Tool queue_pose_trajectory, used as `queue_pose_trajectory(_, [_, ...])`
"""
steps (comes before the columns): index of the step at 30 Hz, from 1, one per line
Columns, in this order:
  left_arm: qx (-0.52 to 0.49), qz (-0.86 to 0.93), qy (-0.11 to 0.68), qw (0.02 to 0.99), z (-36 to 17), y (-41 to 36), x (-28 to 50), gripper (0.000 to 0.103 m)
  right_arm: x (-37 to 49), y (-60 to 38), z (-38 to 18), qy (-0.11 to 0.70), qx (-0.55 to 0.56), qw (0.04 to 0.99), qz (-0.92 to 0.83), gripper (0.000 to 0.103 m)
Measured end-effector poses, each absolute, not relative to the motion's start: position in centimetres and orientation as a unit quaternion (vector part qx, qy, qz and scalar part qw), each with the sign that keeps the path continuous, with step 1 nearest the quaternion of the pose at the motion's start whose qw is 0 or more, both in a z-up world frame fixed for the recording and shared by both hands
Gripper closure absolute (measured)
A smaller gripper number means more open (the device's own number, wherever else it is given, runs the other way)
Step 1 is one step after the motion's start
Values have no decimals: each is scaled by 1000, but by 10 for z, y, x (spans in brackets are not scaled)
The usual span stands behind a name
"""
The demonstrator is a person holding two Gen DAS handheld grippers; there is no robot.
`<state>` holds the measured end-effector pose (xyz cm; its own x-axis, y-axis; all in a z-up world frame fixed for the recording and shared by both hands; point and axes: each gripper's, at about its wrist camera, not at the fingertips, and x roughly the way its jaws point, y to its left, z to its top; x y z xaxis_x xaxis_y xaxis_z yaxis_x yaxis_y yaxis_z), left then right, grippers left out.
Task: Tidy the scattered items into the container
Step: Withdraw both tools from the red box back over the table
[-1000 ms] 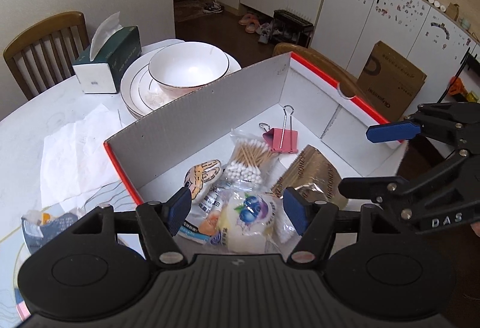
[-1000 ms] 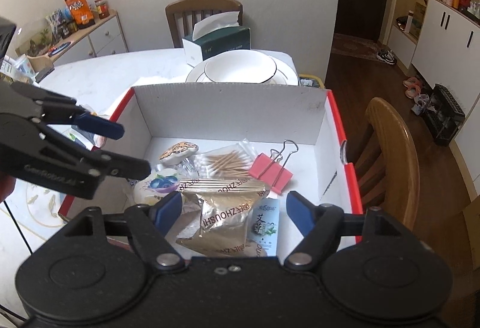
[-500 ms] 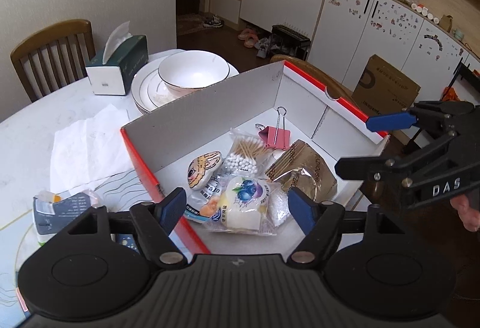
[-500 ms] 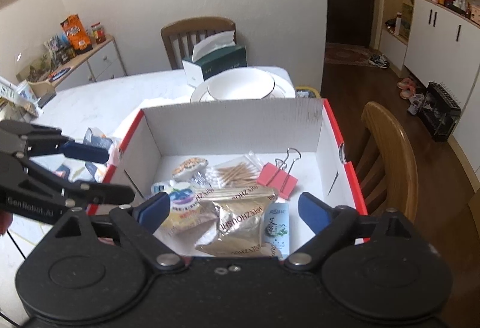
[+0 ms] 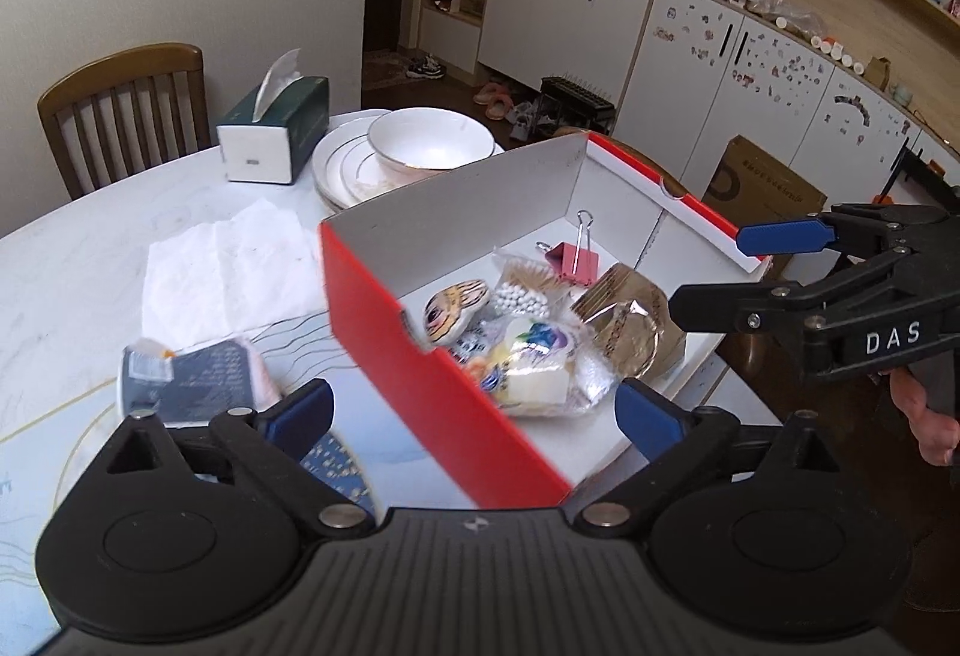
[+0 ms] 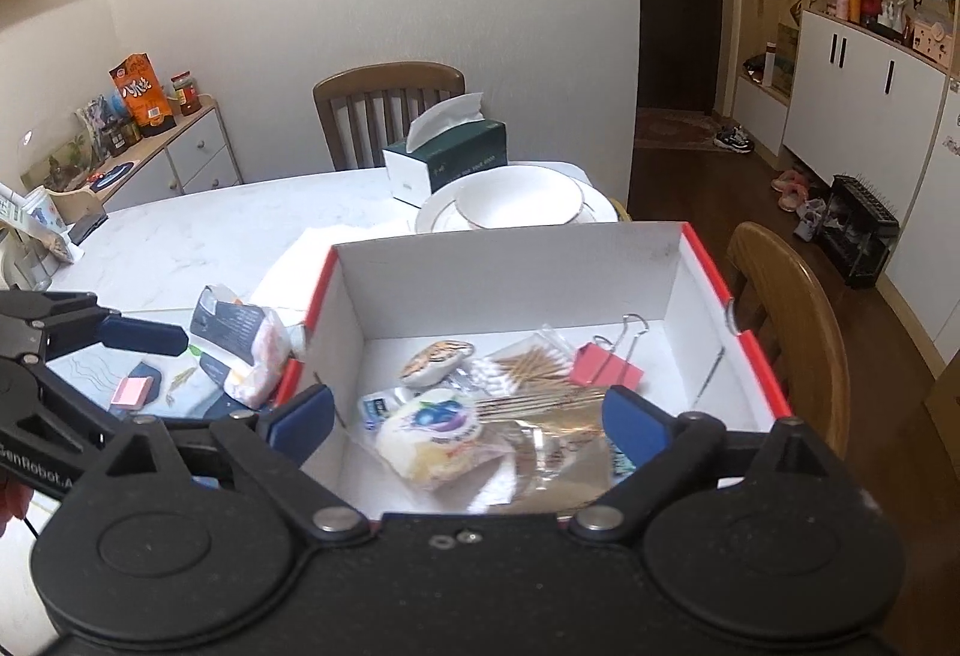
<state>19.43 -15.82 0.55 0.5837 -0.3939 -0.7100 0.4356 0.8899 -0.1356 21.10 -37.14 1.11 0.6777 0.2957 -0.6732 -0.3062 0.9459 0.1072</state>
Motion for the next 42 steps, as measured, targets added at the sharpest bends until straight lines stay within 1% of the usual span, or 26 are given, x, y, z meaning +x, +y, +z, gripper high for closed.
queue_pose_trajectory(5, [25,-227,392,891,2,-129,184,1,205,-345,12,367,-2,916,160,4])
queue_pose_trajectory(10, [19,-214,401,891,-3,-95,179,1,199,-314,12,371,-7,914,164,4])
queue_pose_trajectory(26, [3,-135,408,903,-27,10,172,1,204,-195,13,362,-65,906,208,4])
queue_pose_trajectory(34, [14,-86,419,904,-51,44,174,1,227,-154,0,369,-94,894,235,5])
queue_pose_trajectory(42, [-6,-47,440,897,-77,64,188,1,253,-135,-17,370,-139,883,254,5])
